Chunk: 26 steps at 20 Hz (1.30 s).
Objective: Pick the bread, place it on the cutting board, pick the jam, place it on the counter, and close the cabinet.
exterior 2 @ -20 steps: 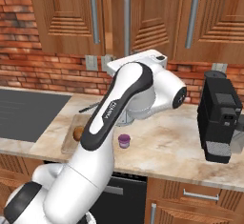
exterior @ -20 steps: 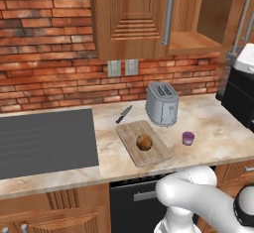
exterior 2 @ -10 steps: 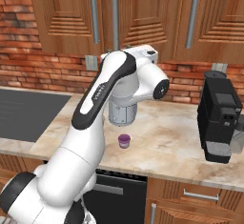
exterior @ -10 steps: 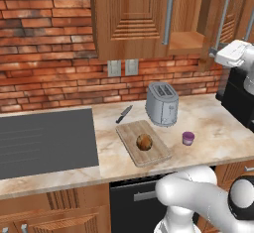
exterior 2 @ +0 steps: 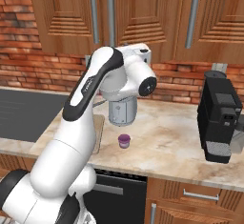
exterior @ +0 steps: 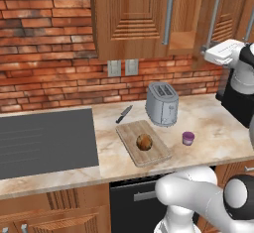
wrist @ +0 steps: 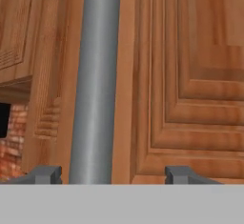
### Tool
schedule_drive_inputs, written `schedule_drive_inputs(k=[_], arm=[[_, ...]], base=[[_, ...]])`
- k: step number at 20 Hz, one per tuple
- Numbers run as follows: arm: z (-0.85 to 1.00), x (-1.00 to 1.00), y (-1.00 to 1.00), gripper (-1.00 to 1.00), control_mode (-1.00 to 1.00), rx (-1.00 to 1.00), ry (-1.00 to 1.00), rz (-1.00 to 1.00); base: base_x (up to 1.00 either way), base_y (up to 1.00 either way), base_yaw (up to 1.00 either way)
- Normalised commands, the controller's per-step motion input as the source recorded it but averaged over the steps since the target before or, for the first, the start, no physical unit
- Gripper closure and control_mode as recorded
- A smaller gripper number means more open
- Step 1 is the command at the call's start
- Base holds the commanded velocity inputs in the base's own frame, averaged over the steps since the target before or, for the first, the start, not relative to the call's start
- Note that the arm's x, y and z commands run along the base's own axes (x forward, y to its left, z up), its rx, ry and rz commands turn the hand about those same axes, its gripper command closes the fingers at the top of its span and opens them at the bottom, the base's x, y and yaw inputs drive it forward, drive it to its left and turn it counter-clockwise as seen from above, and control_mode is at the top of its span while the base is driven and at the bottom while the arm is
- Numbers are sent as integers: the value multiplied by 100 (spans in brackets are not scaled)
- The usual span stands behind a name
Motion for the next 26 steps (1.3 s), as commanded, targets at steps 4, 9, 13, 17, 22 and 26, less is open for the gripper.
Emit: schedule_drive_inputs(k=[4,9,13,17,22,26], arm=[[0,16,29,-100,-100,0,2,-10],[0,16,24,-100,-100,1,2,-11],[0,21,11,-100,-100,1,2,-11],[0,30,8,-100,-100,0,0,-11],[0,36,11,-100,-100,0,0,-11],[0,39,15,-100,-100,0,0,-11]], base=[[0,0,0],[0,0,0],[0,0,0],[0,0,0],[0,0,0],[0,0,0]])
